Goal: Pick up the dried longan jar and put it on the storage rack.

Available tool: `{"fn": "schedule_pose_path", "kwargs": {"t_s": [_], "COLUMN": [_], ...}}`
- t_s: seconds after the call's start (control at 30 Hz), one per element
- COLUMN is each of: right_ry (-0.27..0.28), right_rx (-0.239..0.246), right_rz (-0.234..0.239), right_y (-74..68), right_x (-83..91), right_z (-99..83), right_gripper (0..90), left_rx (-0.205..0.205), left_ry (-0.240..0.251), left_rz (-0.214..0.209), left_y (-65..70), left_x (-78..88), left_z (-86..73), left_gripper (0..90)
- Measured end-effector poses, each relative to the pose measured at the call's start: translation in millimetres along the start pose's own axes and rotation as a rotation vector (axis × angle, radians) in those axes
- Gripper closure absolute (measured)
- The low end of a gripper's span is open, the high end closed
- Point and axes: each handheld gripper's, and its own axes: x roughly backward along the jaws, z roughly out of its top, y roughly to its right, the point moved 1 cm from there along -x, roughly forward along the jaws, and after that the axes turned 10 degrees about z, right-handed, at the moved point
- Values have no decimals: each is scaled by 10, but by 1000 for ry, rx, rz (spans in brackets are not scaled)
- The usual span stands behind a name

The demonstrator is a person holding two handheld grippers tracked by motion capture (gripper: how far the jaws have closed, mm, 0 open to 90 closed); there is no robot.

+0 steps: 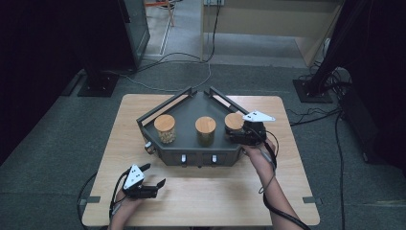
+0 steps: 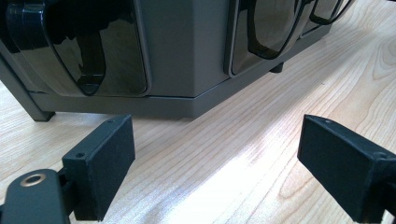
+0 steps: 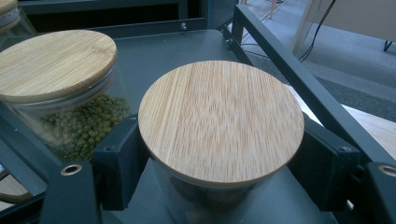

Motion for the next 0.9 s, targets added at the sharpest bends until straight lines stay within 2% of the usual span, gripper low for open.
{"fn": "schedule_pose_path", "kwargs": {"t_s": [0.27,0.5,0.73,0.9], "right_ry": [-2,-2,3,17], "right_rx": [6,7,14,13], "right_rz": [7,4,-2,11], "right_y": [16,17,-19,-38], "right_x": [18,51,125,203], "right_z": [-16,-57,-136,-225], "right_gripper": [249,201,192,192], "left_rx": [-1,-3,-2,5], "left_ry": [-1,-2,-2,1], "left_rz": [0,2,2,2], "left_y": [2,4,4,1], "left_x": [0,-1,-1,-1], "left_z": [1,3,3,-2], "left_gripper": [110,110,110,110]}}
